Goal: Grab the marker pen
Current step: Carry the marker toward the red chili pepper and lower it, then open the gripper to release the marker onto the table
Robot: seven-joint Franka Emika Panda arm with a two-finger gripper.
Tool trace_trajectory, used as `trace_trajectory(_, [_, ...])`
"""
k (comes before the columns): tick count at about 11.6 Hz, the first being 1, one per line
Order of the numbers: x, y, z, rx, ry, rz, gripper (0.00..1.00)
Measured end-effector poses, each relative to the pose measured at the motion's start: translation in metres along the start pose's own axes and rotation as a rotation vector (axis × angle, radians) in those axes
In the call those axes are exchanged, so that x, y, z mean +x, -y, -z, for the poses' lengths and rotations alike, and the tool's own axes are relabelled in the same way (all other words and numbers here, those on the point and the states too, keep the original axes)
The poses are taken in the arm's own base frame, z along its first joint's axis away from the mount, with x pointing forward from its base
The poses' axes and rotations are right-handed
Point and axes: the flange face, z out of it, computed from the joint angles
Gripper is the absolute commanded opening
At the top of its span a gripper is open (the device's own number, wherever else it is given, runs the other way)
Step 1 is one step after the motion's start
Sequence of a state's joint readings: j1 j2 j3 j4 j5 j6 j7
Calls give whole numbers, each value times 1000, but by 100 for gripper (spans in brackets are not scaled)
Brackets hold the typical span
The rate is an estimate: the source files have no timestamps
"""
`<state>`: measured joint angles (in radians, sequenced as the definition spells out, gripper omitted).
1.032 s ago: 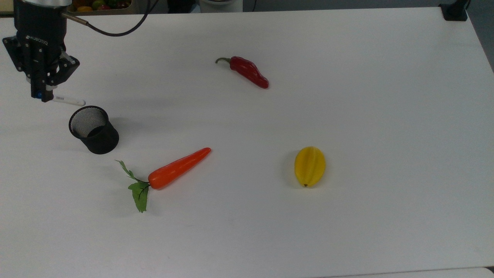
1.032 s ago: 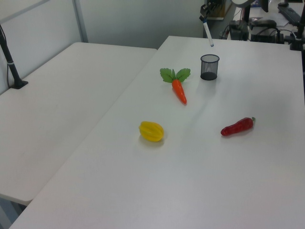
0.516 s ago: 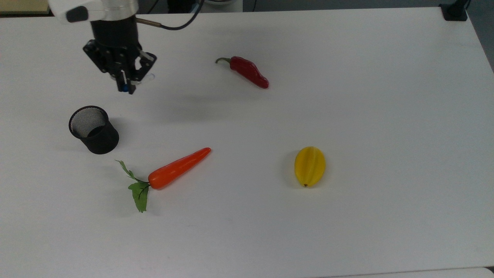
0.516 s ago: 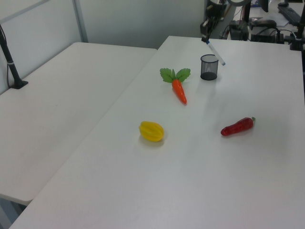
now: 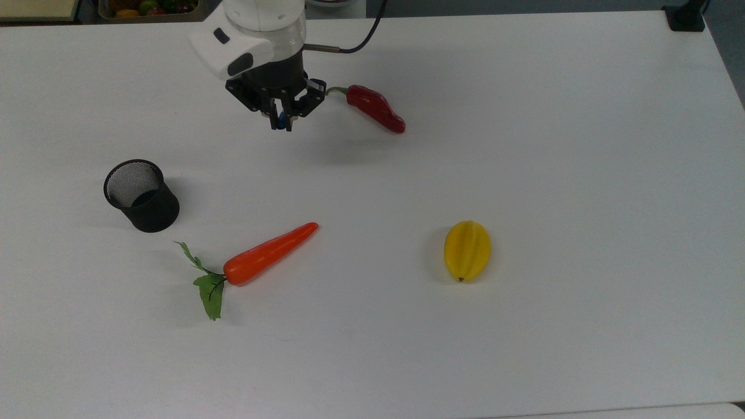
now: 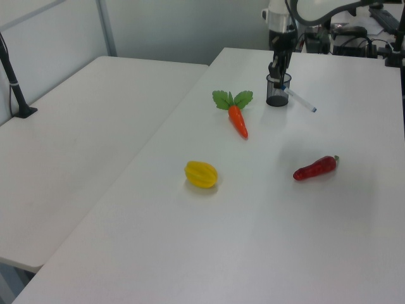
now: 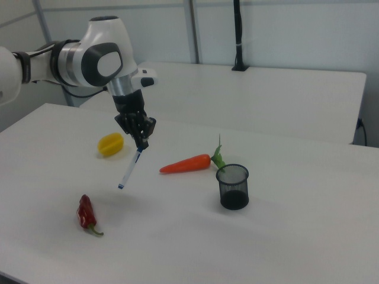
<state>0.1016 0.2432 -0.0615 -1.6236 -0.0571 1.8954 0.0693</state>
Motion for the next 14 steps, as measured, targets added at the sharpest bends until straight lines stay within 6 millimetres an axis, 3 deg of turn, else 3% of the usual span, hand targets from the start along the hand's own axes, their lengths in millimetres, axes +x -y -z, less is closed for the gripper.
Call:
trace_trajectory(2, [-2,12,-19,-2,35,18,13])
trace_trajectory(5, [7,26,-63,-8,72,39,13])
trace_trajectory(8, [12,36,-84,-10,77,53,18])
trace_trajectory(9, [12,37,-84,-10,75,54,25])
trace_trajectory(10, [12,37,-84,-9,73,54,57])
trace_trajectory(11, [13,37,-82,-9,70,54,100])
trace_trajectory(14, [14,36,-80,-9,65,47,100])
